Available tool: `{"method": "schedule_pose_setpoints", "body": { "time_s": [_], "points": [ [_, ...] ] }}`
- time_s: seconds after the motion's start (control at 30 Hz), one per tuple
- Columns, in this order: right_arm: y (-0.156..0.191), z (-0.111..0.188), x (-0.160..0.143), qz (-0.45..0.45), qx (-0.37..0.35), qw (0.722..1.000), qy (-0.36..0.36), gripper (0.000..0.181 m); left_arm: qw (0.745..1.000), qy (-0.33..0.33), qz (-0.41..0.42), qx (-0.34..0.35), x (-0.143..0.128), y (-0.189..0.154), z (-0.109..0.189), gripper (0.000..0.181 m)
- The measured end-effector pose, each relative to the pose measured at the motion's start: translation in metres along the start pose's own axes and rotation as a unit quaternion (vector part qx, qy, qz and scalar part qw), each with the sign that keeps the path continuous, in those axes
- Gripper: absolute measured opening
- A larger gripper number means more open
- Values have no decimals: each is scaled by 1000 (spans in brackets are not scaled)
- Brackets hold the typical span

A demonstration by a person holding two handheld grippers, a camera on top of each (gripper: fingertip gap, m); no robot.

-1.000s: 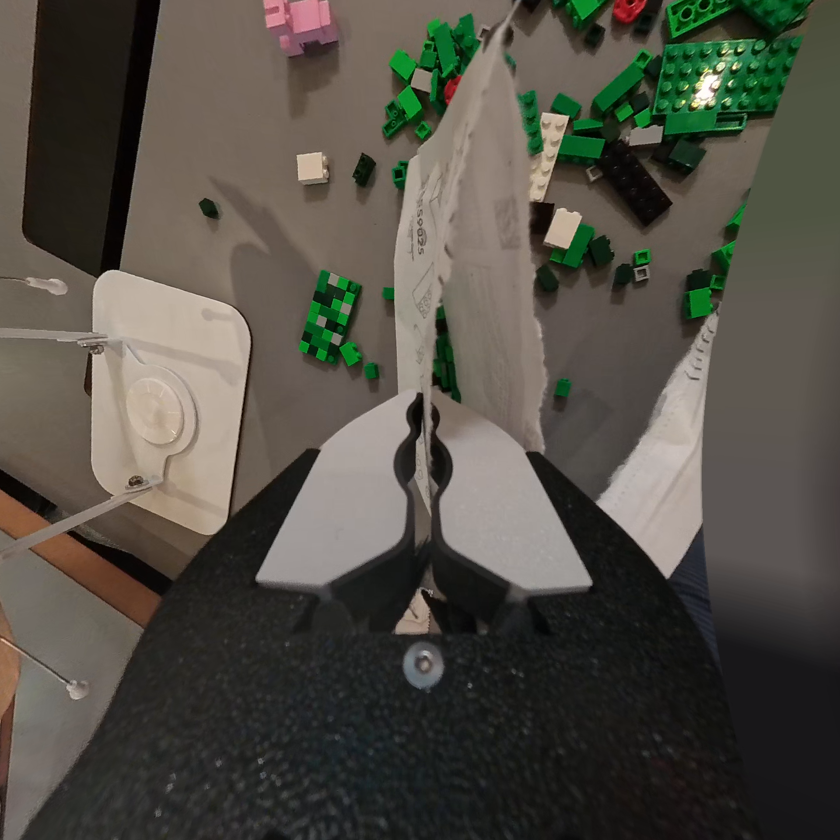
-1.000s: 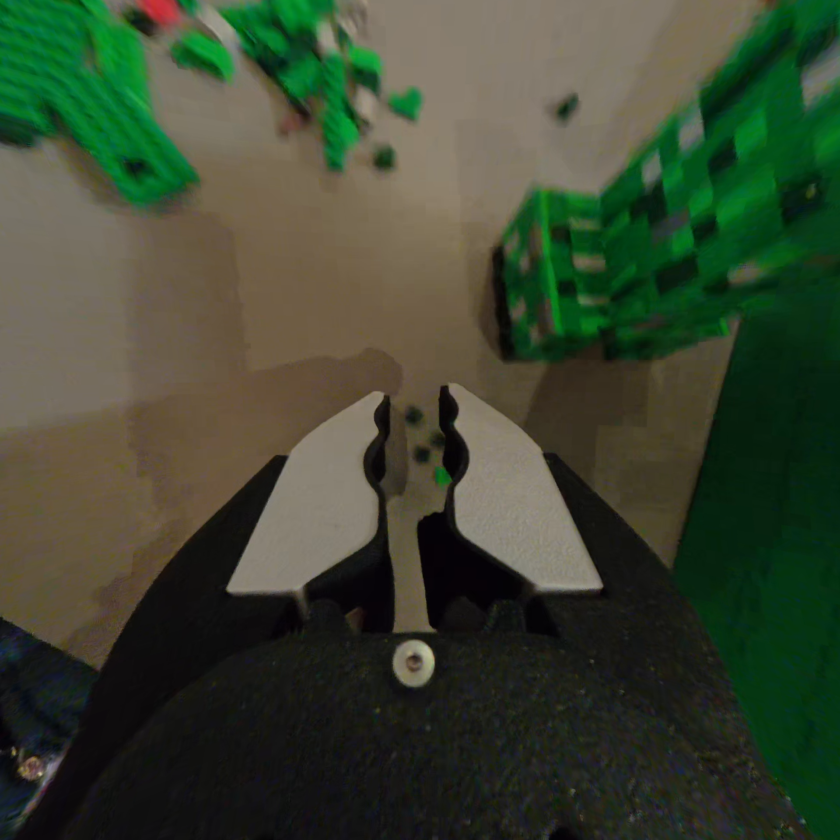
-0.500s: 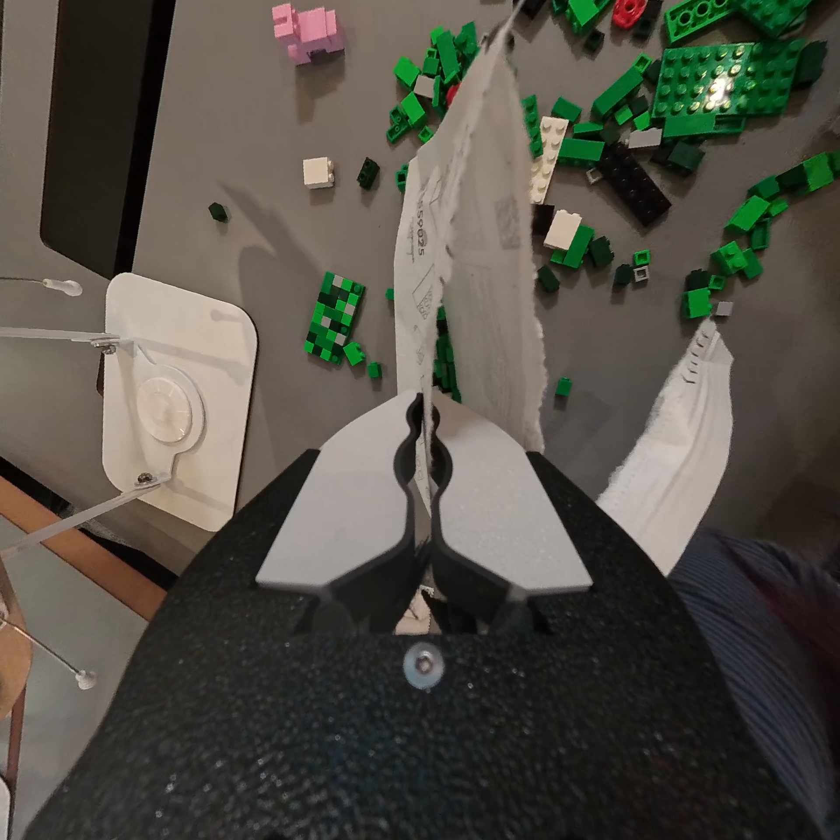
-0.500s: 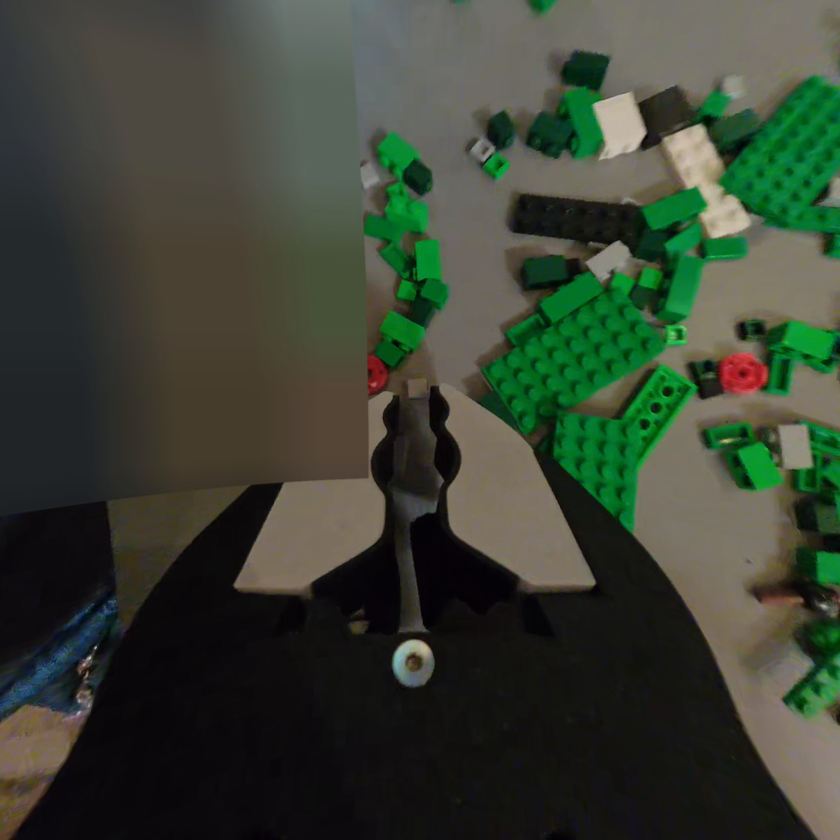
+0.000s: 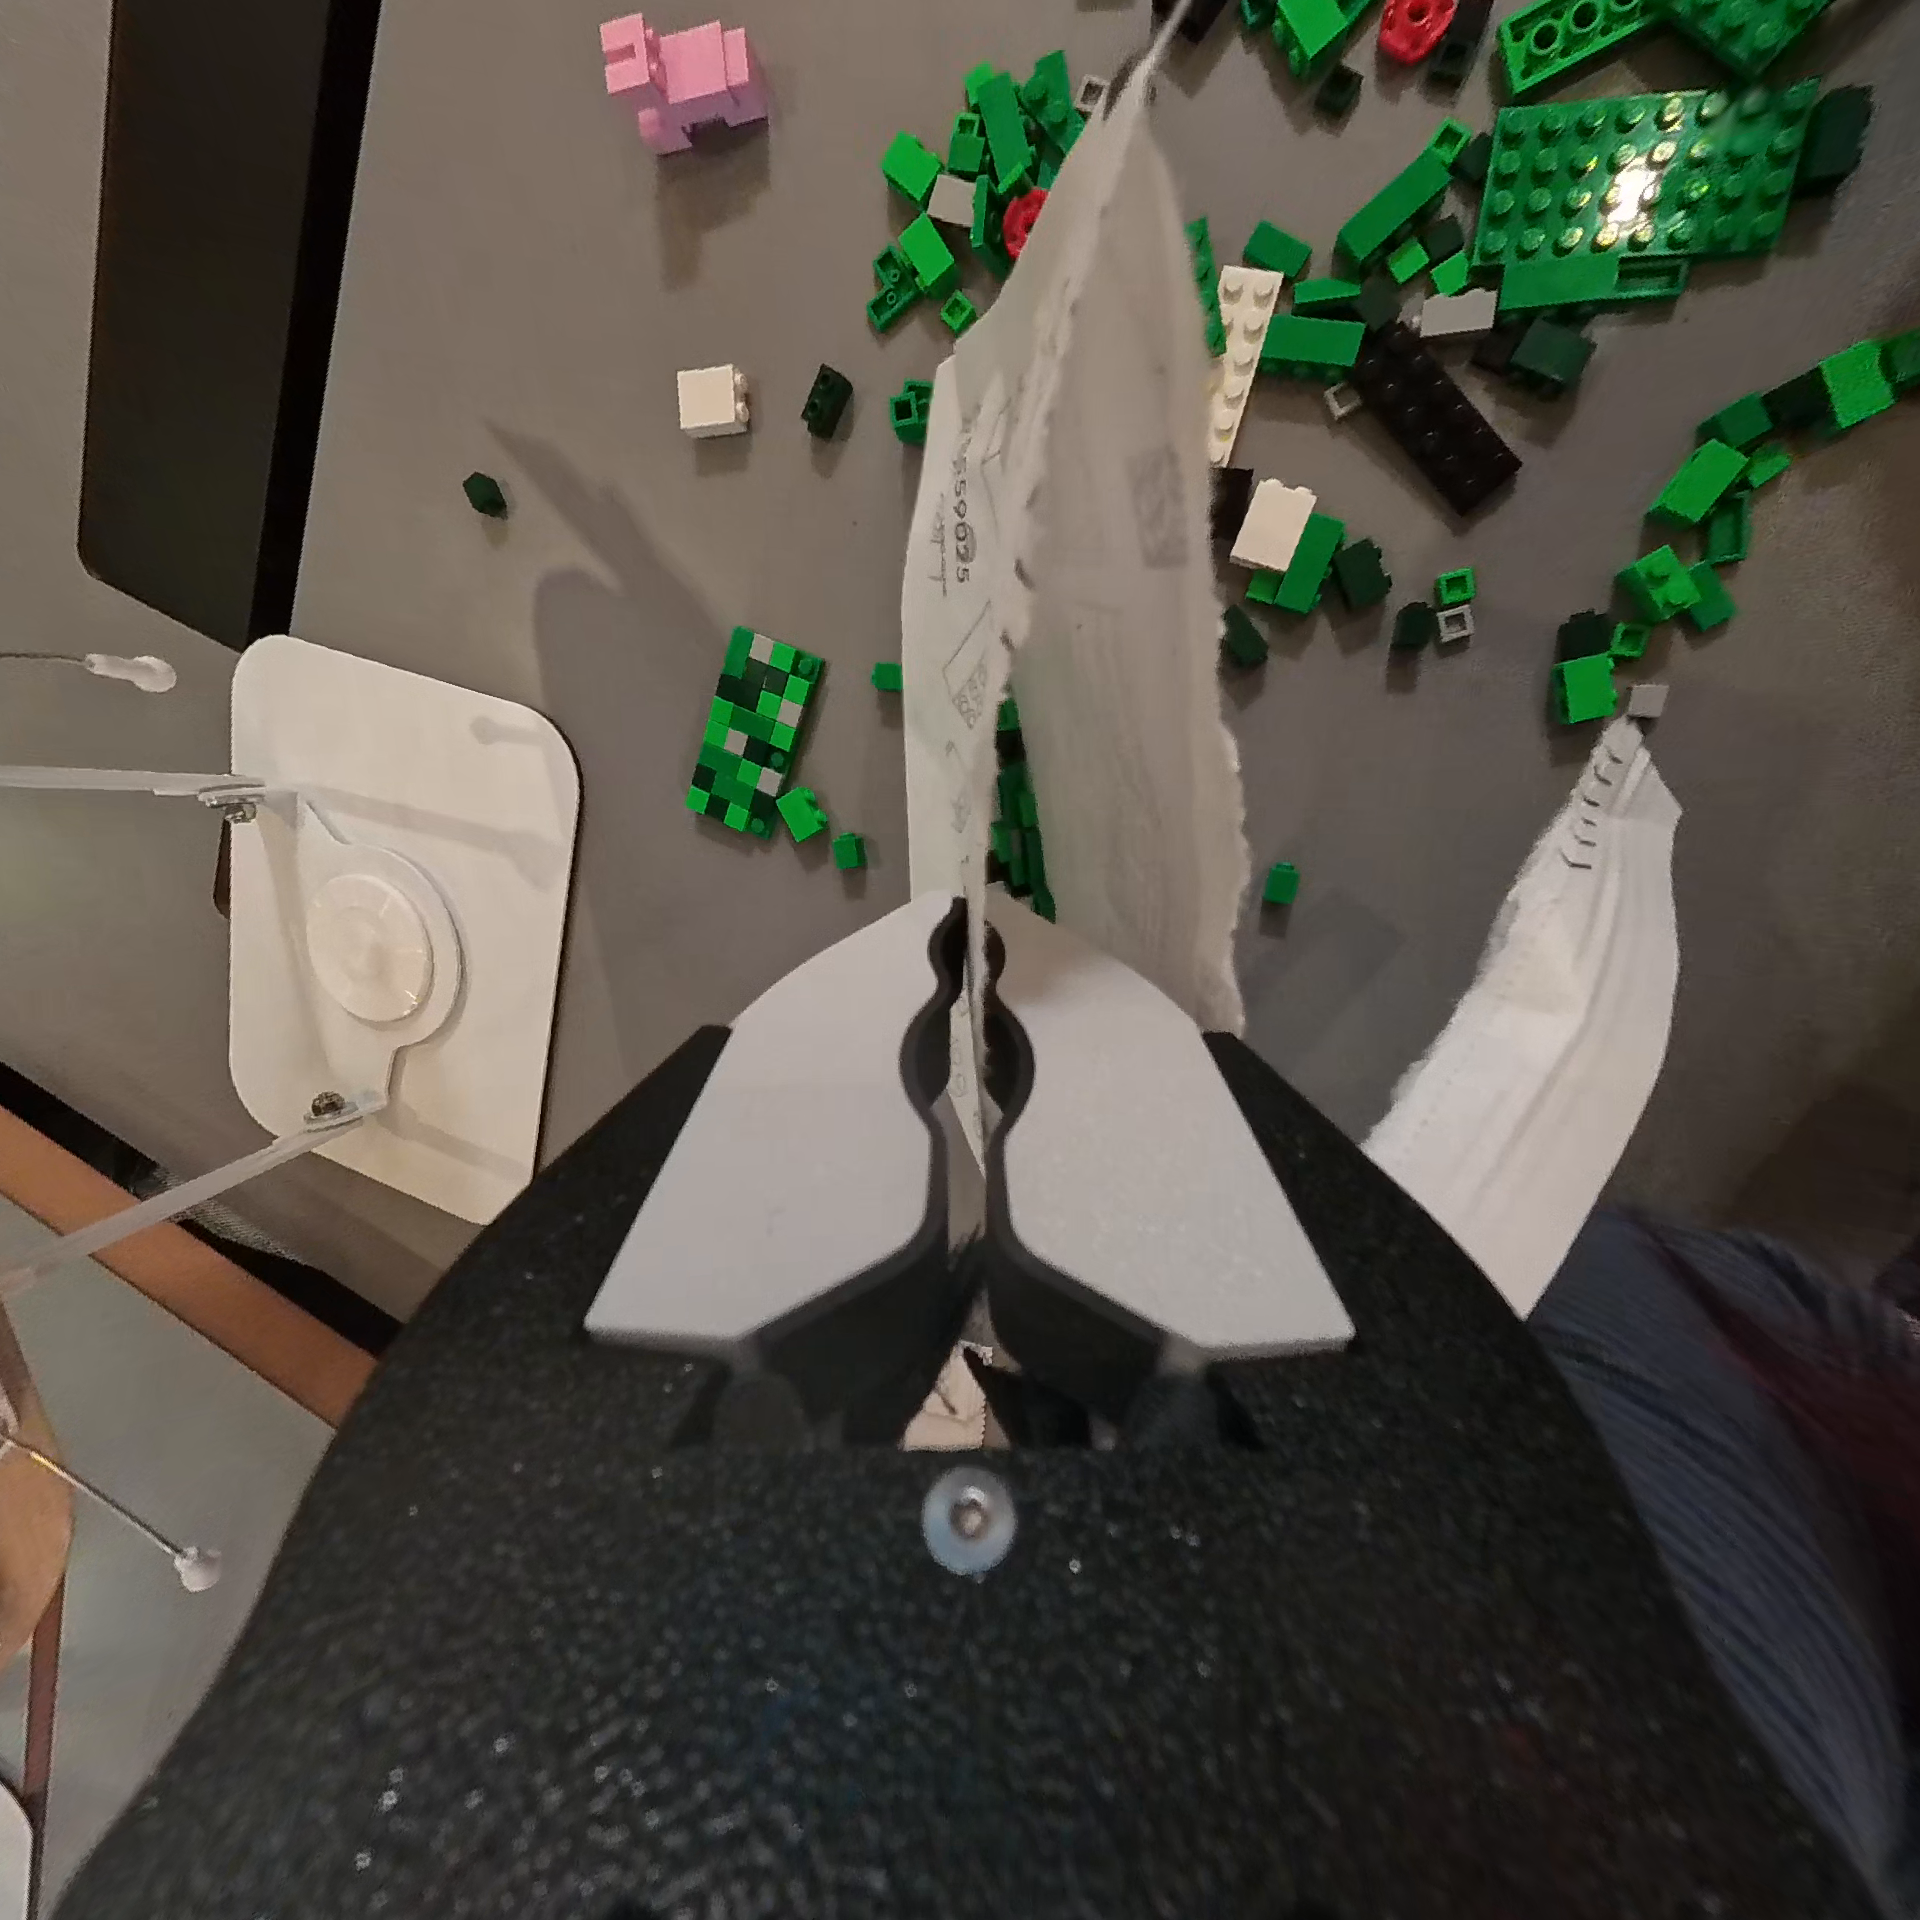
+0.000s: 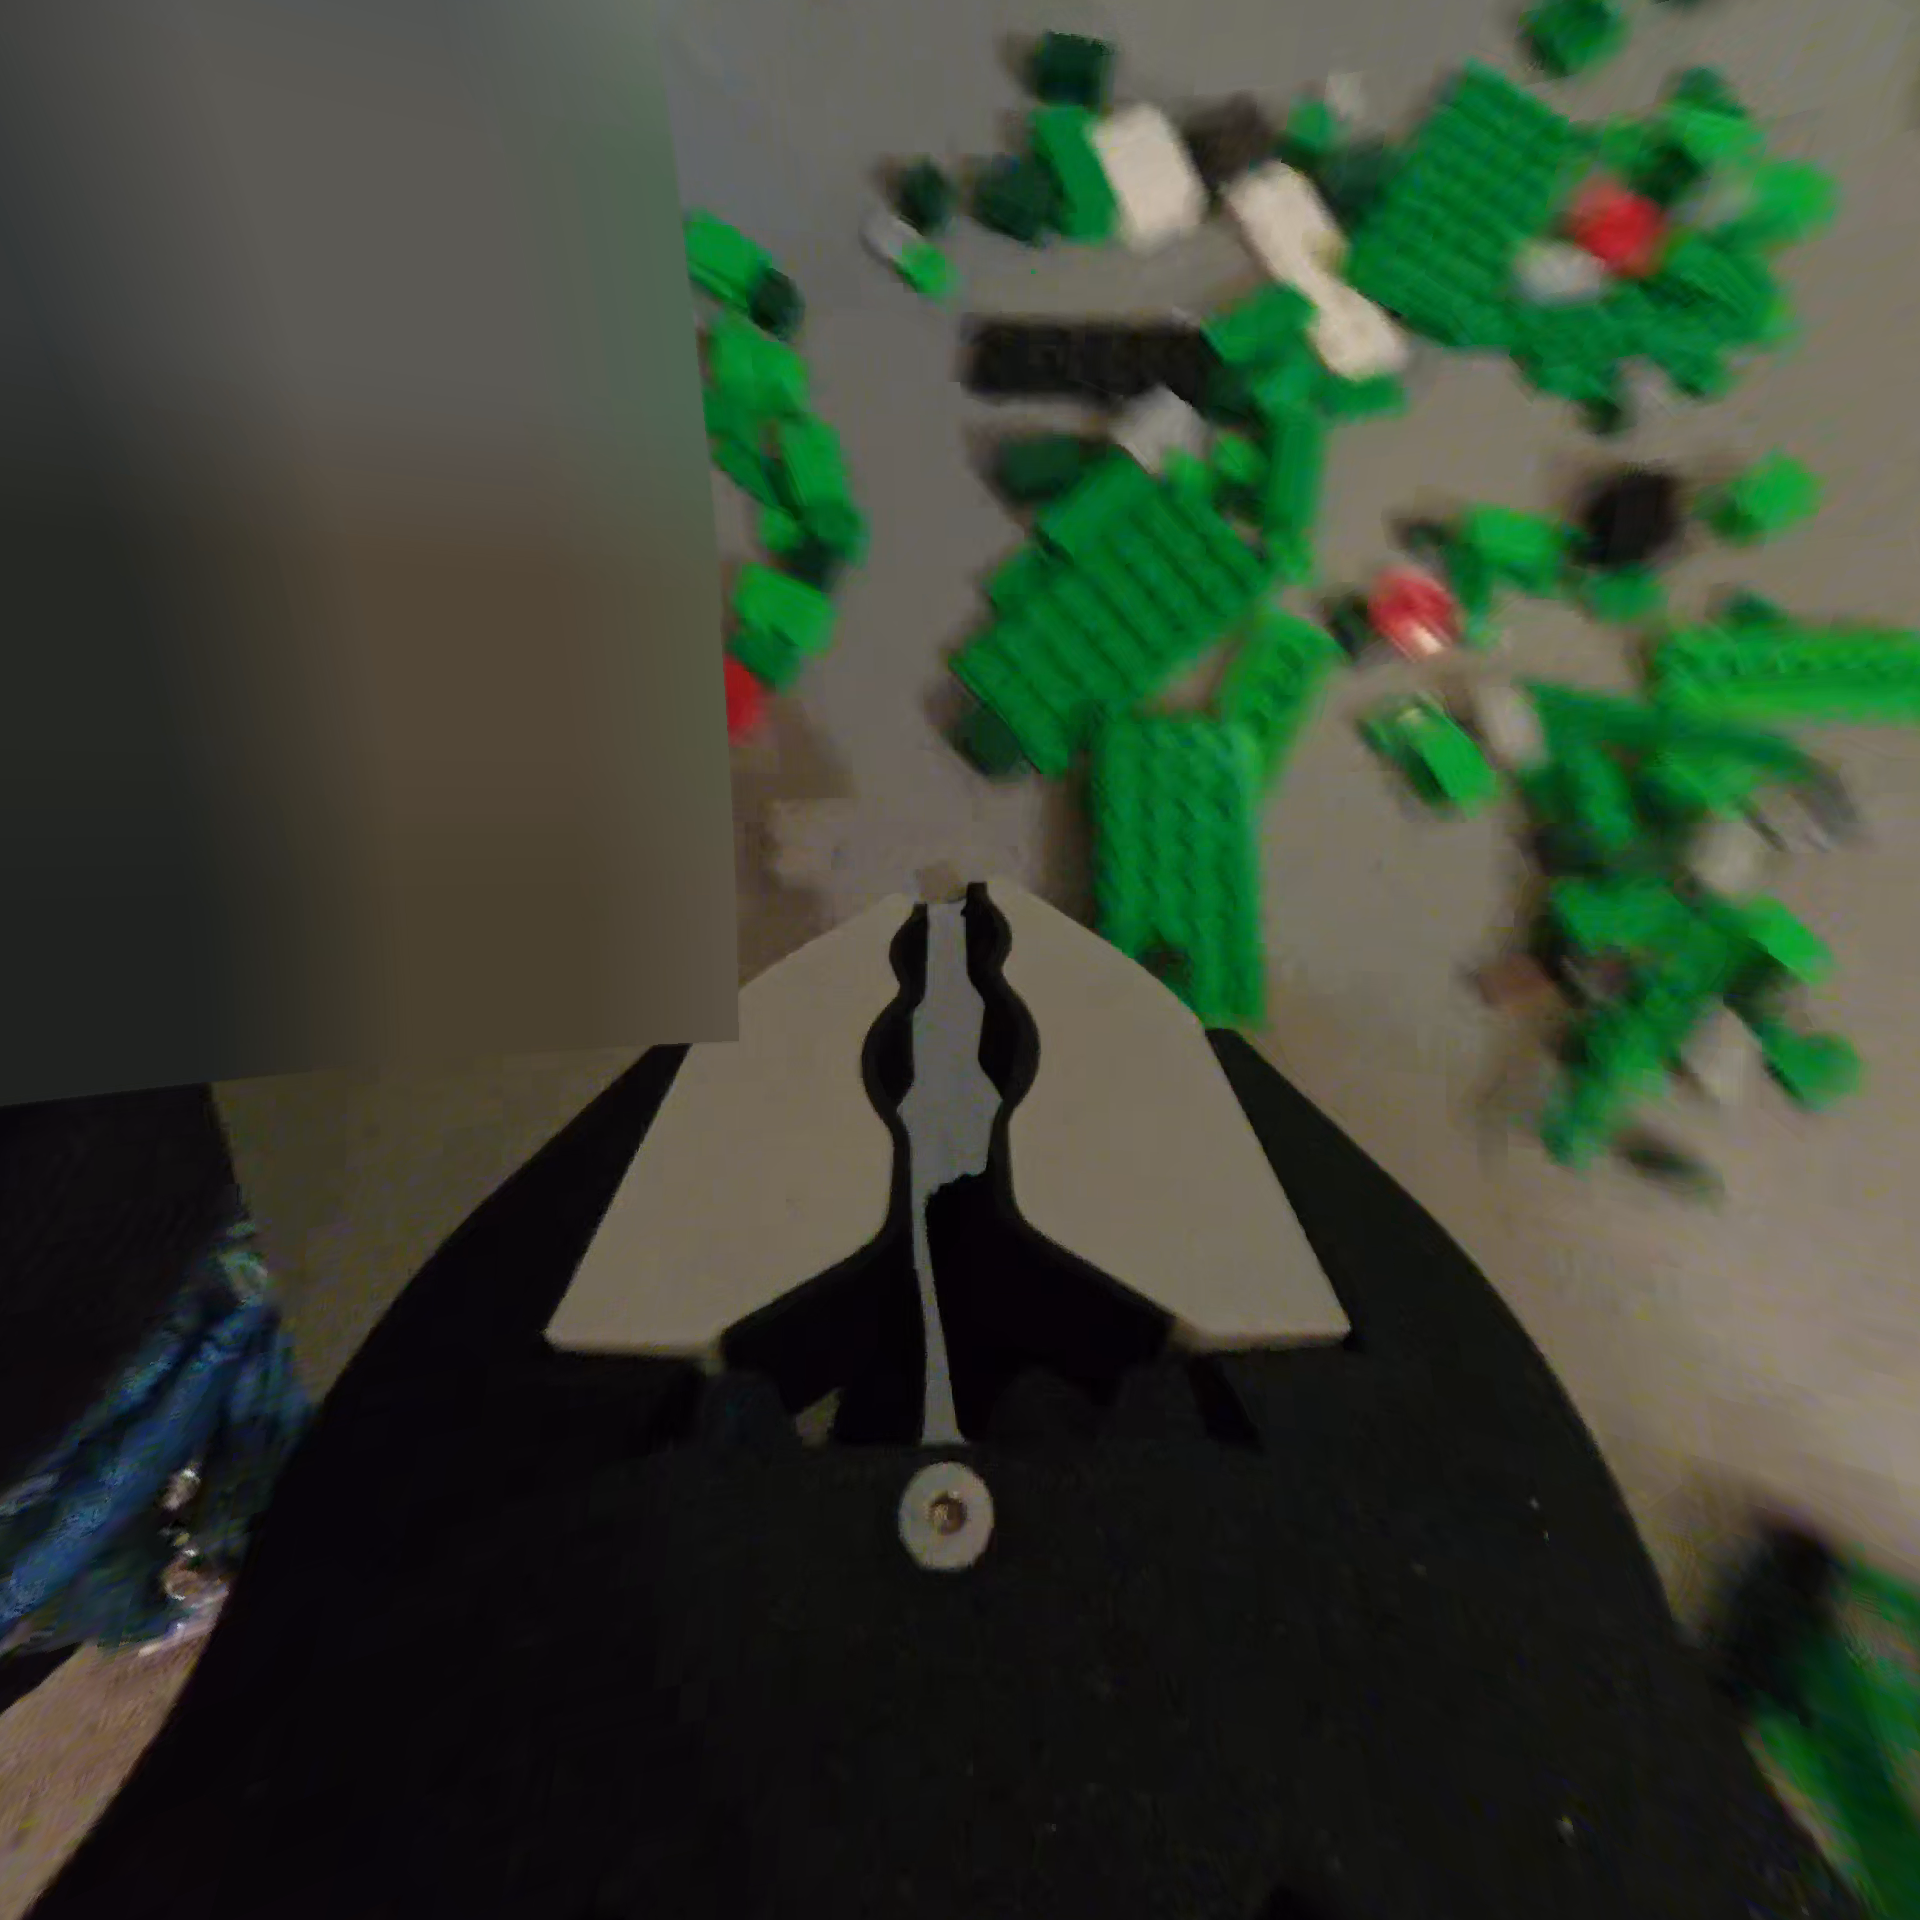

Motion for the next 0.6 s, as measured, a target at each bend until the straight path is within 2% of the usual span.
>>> {"method": "schedule_pose_setpoints", "body": {
  "time_s": [0.13,0.2,0.27,0.37,0.6],
  "points": [
    [-30,94,-50,-76,-186,979,31,7,1000,3,-1,-6,1,1,-3,0],
    [-33,132,-78,-129,-227,964,46,7,1000,12,-2,-7,3,1,-7,0],
    [-30,153,-101,-159,-236,956,71,7,1000,19,-6,4,6,2,-9,0],
    [-25,162,-124,-184,-225,952,91,7,1000,18,-19,11,9,0,-8,0],
    [-28,147,-139,-186,-214,957,65,7,1000,13,-16,18,8,-1,-4,0]
  ]
}}
Point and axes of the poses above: each gripper's, where its closed fingertips meet, z back along the fingers, x out of its top, y = z × x across the jaws, the point moved 8 cm from there along z, back along the fingers, and after that the axes turned 9 degrees about -y, right-handed, at the moved point
